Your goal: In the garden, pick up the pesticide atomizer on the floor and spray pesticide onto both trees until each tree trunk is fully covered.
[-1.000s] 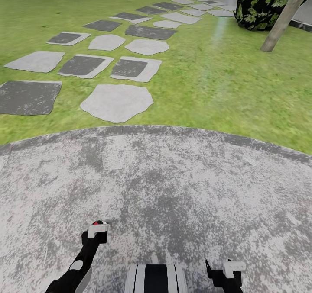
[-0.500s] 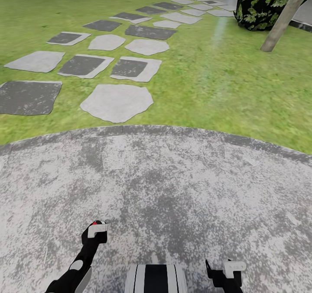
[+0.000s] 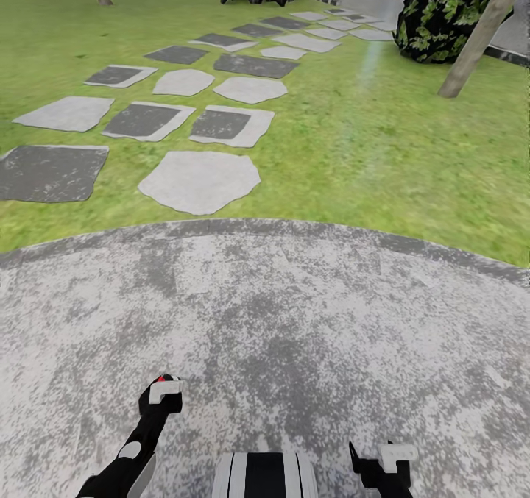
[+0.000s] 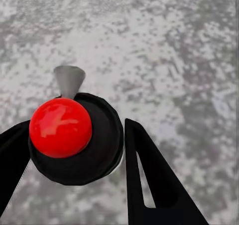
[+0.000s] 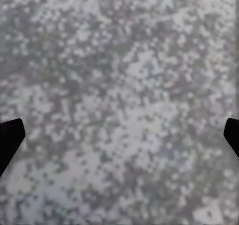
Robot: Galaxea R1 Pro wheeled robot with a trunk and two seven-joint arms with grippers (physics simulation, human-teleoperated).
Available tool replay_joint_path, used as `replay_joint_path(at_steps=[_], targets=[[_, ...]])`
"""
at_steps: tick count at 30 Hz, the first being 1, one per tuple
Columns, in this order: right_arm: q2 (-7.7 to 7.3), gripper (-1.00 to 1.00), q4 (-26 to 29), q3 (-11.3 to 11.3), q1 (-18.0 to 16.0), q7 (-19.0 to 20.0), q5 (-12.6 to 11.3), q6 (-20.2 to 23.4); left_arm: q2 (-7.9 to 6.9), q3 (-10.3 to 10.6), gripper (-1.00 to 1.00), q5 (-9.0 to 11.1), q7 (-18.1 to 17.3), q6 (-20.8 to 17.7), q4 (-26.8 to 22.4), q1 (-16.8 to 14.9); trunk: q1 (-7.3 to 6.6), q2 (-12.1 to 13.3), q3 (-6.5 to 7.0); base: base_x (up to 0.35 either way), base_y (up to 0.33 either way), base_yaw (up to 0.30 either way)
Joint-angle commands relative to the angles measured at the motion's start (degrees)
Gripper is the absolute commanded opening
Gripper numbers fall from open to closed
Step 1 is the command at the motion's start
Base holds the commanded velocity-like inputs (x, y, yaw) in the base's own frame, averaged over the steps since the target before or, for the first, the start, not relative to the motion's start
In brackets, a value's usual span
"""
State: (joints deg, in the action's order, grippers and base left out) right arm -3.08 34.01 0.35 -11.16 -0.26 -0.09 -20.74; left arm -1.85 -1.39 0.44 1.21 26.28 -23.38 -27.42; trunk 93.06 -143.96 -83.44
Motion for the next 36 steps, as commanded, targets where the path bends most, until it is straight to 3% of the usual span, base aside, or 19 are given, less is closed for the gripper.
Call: replay_joint_path(at_steps=[1, 22, 31, 36], targets=[[0.0, 1.0, 0.0, 0.0, 0.0, 0.0, 0.0, 0.0, 0.0, 0.01, -1.0, 0.0, 0.02, 0.0, 0.0, 0.0, -0.02, 0.02, 0.23, 0.0, 0.0, 0.0], [0.0, 1.0, -0.26, 0.22, 0.0, 0.0, 0.13, -0.07, 0.14, -0.06, -1.0, -0.11, 0.06, -0.74, -0.46, 0.04, -0.56, 0.3, 4.88, 0.0, 0.0, 0.0], [0.15, 1.0, -0.36, 0.51, 0.0, 0.0, 0.09, -0.09, 0.0, 0.0, -1.0, 0.16, 0.16, -0.79, -0.09, 1.76, -0.8, 0.42, 6.88, 0.0, 0.0, 0.0], [0.18, 1.0, -0.3, 0.34, 0.0, 0.0, 0.15, -2.82, -0.07, 0.6, -1.0, -0.39, 0.24, -1.11, -0.91, 2.74, -0.93, 0.48, 7.98, 0.0, 0.0, 0.0]])
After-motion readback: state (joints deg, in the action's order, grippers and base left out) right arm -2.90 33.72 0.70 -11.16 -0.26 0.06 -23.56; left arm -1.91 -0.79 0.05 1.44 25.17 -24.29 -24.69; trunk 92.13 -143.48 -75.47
